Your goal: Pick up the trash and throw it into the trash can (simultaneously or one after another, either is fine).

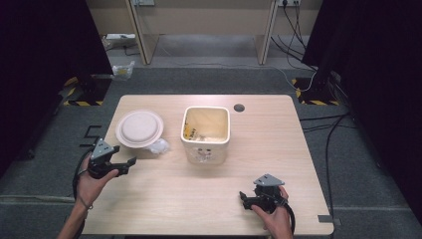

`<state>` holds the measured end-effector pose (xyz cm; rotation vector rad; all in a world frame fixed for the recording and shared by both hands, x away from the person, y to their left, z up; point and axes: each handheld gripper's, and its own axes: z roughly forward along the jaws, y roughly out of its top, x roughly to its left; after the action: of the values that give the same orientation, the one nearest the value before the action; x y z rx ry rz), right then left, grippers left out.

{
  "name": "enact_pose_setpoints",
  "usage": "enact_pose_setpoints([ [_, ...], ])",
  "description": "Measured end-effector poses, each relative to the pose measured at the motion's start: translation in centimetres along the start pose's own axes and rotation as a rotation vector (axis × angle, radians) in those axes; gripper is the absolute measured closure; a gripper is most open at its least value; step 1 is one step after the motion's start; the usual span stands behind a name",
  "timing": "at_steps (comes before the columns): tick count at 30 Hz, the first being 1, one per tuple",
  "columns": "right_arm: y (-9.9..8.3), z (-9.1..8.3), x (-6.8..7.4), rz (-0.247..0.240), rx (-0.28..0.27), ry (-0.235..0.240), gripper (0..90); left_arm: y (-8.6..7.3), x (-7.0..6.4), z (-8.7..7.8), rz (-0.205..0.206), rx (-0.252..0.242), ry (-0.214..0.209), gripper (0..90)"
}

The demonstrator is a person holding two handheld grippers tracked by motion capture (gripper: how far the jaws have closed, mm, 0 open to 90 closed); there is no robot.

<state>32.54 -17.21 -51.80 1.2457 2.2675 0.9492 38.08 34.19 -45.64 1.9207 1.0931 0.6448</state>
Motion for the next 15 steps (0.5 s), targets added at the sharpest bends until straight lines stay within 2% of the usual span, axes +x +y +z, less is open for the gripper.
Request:
enact_pose_setpoints([
  [3, 0.0, 0.0, 0.0, 0.0, 0.0, 0.0, 9.8, 1.1, 0.3, 0.5, 0.009, 0.0, 0.009, 18.0],
  [6, 0.0, 0.0, 0.0, -0.002, 0.001, 0.0, 9.7, 1.6, 0.3, 1.2, 0.047, 0.018, 0.008, 17.5],
  [8, 0.0, 0.0, 0.0, -0.001, 0.001, 0.0, 9.7, 1.8, 0.3, 1.4, 0.056, 0.024, 0.011, 17.6],
  [10, 0.0, 0.0, 0.0, -0.001, 0.001, 0.0, 9.6, 1.9, 0.2, 2.2, 0.103, 0.053, 0.021, 17.8],
  [11, 0.0, 0.0, 0.0, -0.001, 0.001, 0.0, 9.6, 1.9, 0.2, 2.2, 0.103, 0.053, 0.021, 18.0],
  [13, 0.0, 0.0, 0.0, -0.001, 0.001, 0.0, 9.6, 2.1, 0.1, 3.0, 0.136, 0.067, 0.037, 18.0],
  [15, 0.0, 0.0, 0.0, -0.001, 0.001, 0.0, 9.5, 2.4, 0.0, 3.4, 0.139, 0.068, 0.038, 17.9],
])
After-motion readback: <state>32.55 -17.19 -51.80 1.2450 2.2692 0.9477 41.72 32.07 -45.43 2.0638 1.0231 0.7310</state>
